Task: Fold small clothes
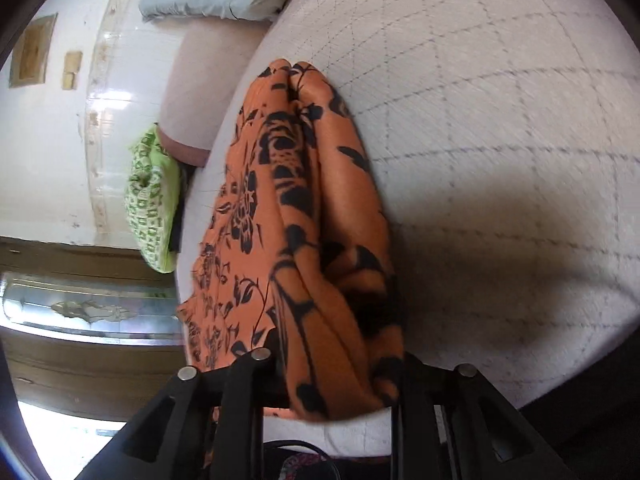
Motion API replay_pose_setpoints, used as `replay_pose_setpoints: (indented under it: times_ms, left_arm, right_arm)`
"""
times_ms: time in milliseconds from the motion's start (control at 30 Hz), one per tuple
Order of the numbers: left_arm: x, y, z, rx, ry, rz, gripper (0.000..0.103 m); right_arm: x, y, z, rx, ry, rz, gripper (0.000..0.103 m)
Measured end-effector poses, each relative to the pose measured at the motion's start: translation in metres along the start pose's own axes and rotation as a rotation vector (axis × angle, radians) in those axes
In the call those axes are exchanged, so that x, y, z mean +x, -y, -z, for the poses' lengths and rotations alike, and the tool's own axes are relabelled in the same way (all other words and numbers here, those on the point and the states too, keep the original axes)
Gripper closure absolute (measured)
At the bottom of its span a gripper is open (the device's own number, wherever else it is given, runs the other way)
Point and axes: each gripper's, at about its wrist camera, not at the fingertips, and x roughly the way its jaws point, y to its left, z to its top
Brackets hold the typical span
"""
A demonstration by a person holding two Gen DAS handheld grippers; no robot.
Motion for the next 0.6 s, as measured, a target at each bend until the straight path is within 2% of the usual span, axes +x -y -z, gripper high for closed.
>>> replay_pose_setpoints:
  times_ms: [67, 200, 300, 367, 467, 533, 600]
  left_arm:
    - [-0.014, 0.001, -0.002, 0.031, -0.007, -0.026, 0.077]
    - [-0.052, 0.012, -0.002, 0.11, 0.023, -0.081, 0.077]
    - [-0.091, 0.011, 0.001, 0.155, 0.118, -0.128, 0.076]
    - [-0.1, 0.026, 0.002, 0.224, 0.178, -0.152, 0.072]
    - [-0.091, 0.046, -0.001, 0.275, 0.181, -0.132, 0.071]
    - [-0.075, 0.059, 0.0, 0.307, 0.174, -0.109, 0.07]
    - [-0.056, 0.067, -0.002, 0.319, 0.177, -0.128, 0.07]
  right_arm:
    - [-0.011, -0.009, 0.001, -0.059, -0.006, 0.07, 0.068]
    - [-0.053, -0.03, 0.012, -0.238, 0.061, 0.16, 0.067]
    - [-0.087, -0.043, 0.022, -0.346, 0.158, 0.223, 0.067]
    - [-0.098, -0.058, 0.023, -0.378, 0.221, 0.199, 0.067]
    - [-0.087, -0.088, 0.018, -0.44, 0.243, 0.153, 0.067]
    - [-0.065, -0.106, 0.011, -0.464, 0.235, 0.141, 0.067]
    - [-0.037, -0.122, 0.003, -0.497, 0.239, 0.143, 0.067]
